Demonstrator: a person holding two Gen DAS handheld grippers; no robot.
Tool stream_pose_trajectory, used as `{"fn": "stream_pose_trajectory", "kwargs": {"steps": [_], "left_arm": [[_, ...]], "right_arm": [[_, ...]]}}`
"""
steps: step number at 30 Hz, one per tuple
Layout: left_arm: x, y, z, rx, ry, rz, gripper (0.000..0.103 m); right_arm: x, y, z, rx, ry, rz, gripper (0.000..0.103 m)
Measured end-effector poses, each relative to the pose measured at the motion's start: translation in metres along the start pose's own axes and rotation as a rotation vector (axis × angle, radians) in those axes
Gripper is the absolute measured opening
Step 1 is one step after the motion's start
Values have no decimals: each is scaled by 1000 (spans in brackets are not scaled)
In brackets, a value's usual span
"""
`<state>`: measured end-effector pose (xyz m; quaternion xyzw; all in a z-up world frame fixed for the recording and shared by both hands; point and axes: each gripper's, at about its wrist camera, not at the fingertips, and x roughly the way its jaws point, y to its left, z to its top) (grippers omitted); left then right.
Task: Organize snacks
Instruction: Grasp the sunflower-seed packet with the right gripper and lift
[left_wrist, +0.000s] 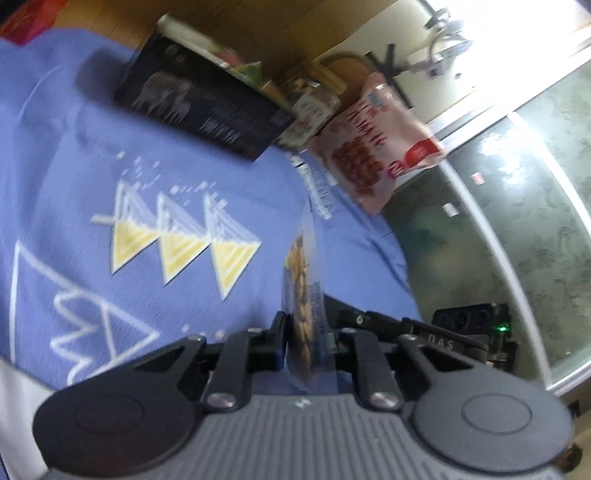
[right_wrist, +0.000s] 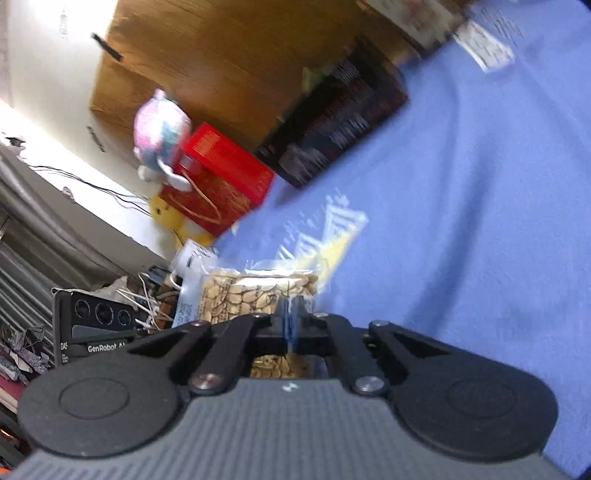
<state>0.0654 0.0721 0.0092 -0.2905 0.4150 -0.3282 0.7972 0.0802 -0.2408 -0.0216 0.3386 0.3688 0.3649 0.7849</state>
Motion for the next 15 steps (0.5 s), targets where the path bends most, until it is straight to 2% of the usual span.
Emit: {"fn": "stream_pose_trajectory", "kwargs": {"steps": [2,4,5,7,9,11,12,15], "left_arm": [[-4,-4,5,3,-13,-43,12],[-7,-10,10,13,-23,-92,12],[-7,-13,12,18,-21,-122,12],[-5,-22,15,39,-19,-171,13],[-1,-31,18,76,-21,-174,13],[5,-38,20,101,-18,-159,13],[8,-40,22,109,-12,-149,16],[15,-47,25,143,4,-87,20]], "right_arm": [[-8,-1,6,28,-53,32,22],[-20,-10,8,93,-117,69,61],[-25,-15,7,126,-141,85,65],[-30,-28,4,199,-138,129,65],[-30,-36,0,285,-107,204,64],[-36,-39,-3,337,-114,275,39],[-40,-37,-2,331,-122,300,28],[-55,-21,2,252,-146,239,17]]}}
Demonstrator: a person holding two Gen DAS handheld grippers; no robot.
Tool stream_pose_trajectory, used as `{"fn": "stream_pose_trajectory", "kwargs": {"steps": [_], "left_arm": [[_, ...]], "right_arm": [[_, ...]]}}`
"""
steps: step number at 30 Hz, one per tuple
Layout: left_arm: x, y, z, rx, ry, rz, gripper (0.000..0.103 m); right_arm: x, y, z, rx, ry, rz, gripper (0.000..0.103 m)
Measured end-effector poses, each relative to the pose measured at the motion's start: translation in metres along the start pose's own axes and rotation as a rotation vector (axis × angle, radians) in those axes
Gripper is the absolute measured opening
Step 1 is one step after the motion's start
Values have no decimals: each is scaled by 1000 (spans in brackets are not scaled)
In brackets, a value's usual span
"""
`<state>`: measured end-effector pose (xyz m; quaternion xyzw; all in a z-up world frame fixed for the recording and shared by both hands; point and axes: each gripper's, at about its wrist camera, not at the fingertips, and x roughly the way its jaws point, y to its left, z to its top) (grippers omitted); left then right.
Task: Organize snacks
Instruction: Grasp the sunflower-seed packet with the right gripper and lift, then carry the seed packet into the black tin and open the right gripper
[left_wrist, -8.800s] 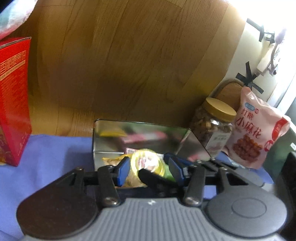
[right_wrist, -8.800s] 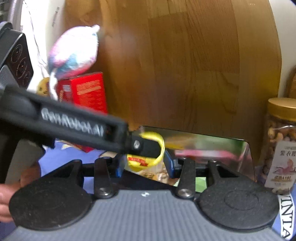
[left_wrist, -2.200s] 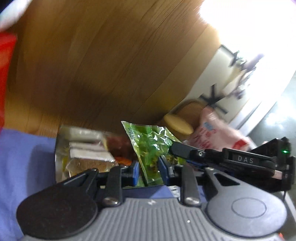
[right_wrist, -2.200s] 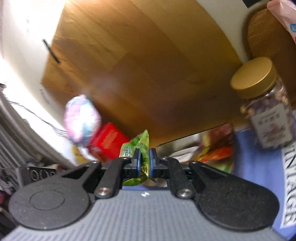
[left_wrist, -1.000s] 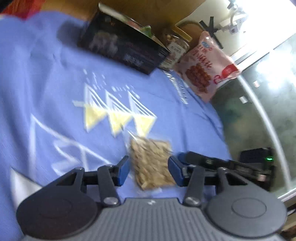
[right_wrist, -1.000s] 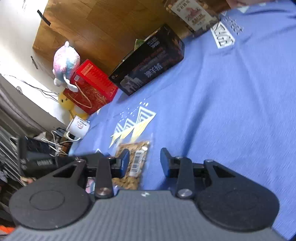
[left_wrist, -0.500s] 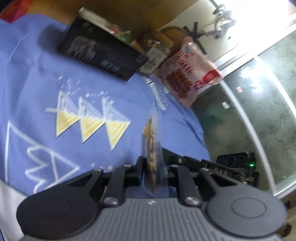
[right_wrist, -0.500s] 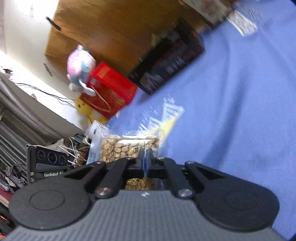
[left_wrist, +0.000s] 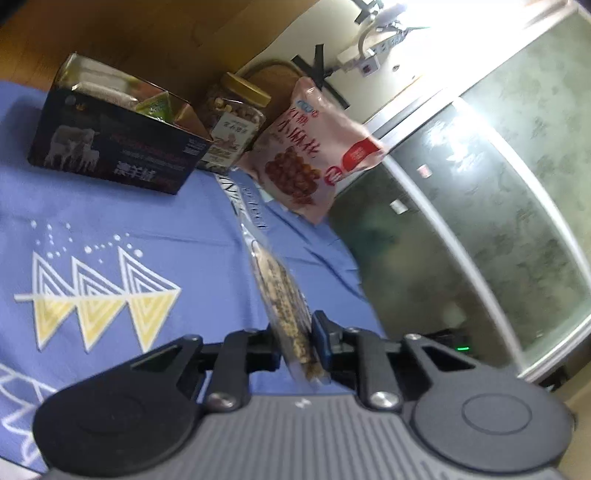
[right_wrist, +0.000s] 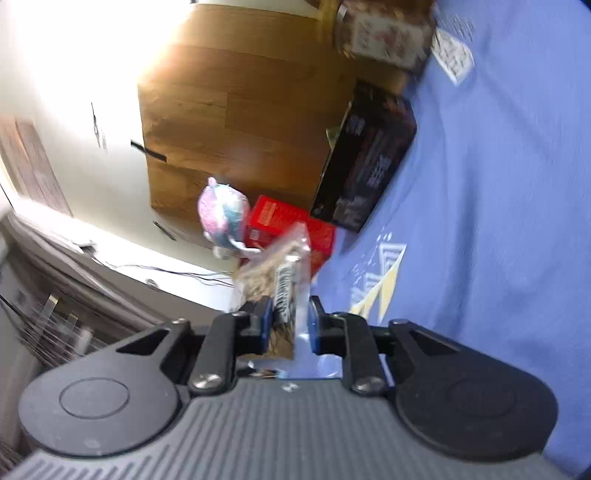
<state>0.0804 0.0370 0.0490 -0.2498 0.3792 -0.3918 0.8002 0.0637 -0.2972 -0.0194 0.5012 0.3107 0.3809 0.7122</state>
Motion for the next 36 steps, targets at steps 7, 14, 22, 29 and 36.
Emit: {"fn": "stream_pose_trajectory", "kwargs": {"steps": [7,14,22,29,36], "left_arm": [[3,-21,2,143,-3,138,30],[10,-26,6,195,17,158,30],[26,-24,12,201,68,139,30],[38,-26,13,224,88,129,31],[28,-23,37,238,30,164,31]], "right_arm": [[3,30,-9,-211,-48,-149,16],[2,28,-11,-251,-78,-205,16],[5,31,-10,-270,-104,-266,16],[-8,27,-13,-238,-145,-305,16],[14,35,5,-281,-118,-318,16]]}}
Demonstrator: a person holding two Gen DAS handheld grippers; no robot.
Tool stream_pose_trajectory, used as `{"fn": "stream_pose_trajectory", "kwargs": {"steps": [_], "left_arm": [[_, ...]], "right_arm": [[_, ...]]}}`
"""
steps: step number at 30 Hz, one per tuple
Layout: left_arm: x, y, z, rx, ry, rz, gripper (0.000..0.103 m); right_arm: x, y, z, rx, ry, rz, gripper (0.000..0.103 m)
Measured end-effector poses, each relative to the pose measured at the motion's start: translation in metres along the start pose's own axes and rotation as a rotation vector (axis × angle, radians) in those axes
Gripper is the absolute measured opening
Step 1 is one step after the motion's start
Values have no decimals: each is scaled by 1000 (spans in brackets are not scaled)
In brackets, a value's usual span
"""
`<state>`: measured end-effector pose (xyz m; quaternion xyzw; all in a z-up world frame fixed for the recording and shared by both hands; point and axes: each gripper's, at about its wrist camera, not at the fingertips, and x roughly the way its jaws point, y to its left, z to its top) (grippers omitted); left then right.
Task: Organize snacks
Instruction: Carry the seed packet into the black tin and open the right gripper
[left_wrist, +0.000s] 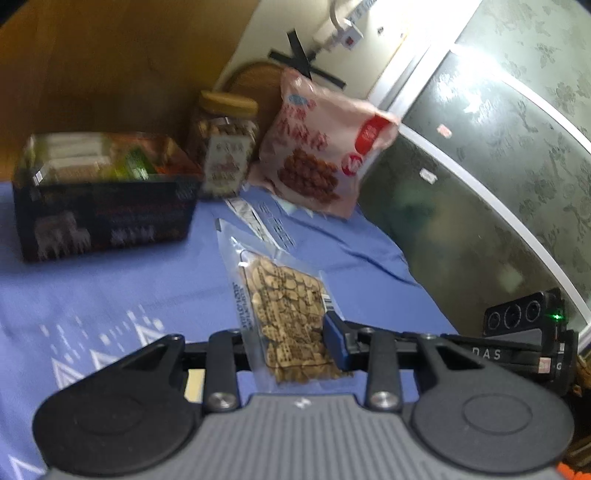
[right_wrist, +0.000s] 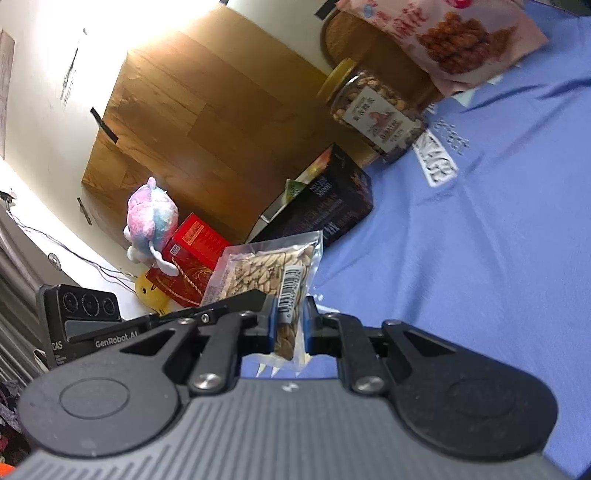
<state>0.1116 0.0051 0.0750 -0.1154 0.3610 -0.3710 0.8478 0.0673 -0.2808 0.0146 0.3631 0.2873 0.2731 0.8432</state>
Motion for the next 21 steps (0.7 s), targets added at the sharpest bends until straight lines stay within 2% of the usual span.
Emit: {"fn": "stream_pose_trajectory", "kwargs": {"steps": [4,7,12,14,17,18,19,21], "left_arm": [[0,20,35,-13,-35,38,32],[3,41,73,-46,-64,79,32],[14,76,122,-57,-124,194,40],[22,93,131,-68,-132,257,44],[35,115,135,-96,-102,343,46],[40,119,134,-88,-89,378,49],[45,121,132,-73,-78,414,57],[55,122,127,-21,-53,525,65]], "right_arm": [[29,10,26,-33,16,25,16],[60,16,55,-74,31,32,17],[128,25,116,-112,68,70,17],[156,27,132,-138,86,66,17],[193,24,141,-170,129,47,17],[205,24,140,-191,147,34,18],[214,24,138,-216,161,18,19],[229,25,132,-278,169,-27,21]]}}
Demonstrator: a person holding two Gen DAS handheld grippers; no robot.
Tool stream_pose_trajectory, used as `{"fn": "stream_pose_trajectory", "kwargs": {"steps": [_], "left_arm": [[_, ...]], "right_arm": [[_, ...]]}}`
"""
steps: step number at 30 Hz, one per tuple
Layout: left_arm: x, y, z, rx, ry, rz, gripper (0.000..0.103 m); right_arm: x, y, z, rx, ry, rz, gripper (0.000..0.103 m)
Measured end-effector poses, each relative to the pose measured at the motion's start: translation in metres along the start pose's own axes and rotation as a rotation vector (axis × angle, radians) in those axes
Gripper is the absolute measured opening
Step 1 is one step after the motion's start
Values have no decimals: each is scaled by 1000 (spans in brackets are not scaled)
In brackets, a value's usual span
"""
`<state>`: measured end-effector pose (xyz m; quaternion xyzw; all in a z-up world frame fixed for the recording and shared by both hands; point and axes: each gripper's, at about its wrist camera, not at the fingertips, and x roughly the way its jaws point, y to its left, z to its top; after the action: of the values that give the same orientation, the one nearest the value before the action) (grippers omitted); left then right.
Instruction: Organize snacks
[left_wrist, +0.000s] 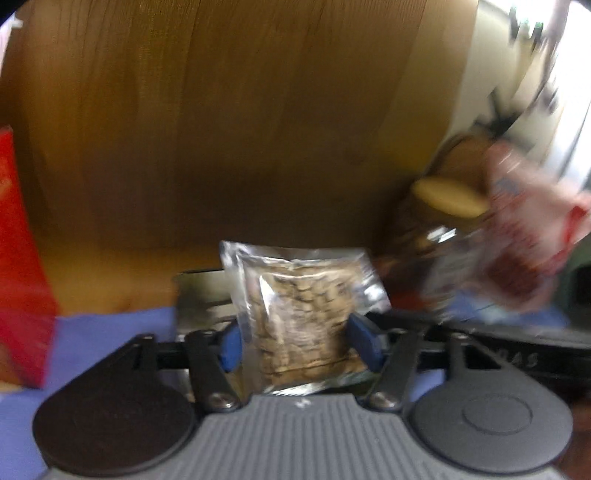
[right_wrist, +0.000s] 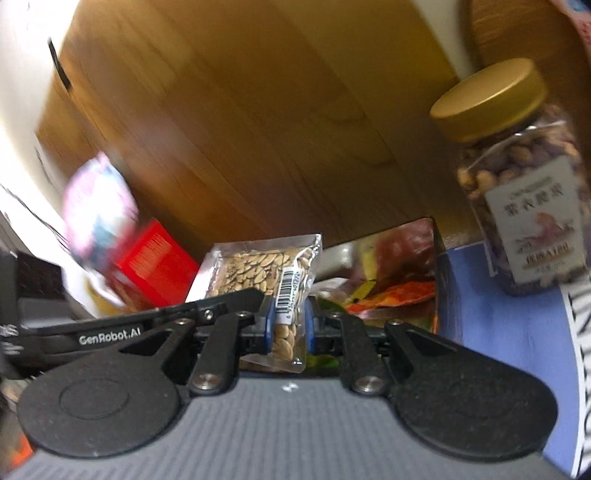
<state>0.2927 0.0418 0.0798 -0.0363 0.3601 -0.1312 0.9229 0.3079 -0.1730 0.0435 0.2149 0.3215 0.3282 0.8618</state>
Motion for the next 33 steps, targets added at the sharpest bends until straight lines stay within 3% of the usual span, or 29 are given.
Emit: {"fn": "stream_pose_trajectory", "kwargs": {"steps": [3,4,7,14,23,25,33], "left_arm": [[3,-4,-9,78,-13,105,69],[2,-1,-9,85,-19,119,76],[-15,3,-11,64,-56,130,77],[-67,-4,-36,29,-105,126,77],[-114,-32,-111,8,-91,112,82],[-121,-37,-127,-12,-84,108,93],[-141,-66,-172,2,-86,185,103]], "right_arm": [[14,8,-4,-131,-8,-106,24],[14,12,-7,-162,-23,-134,33],[-1,16,-12,-171,-96,-171,49],[-67,7,-37,-53,-197,-129,49],[-115,25,-118,-1,-167,-148,49],[-121,33,-135,-6,-163,-151,53],[-155,48,-184,7,-203,-197,71]]}}
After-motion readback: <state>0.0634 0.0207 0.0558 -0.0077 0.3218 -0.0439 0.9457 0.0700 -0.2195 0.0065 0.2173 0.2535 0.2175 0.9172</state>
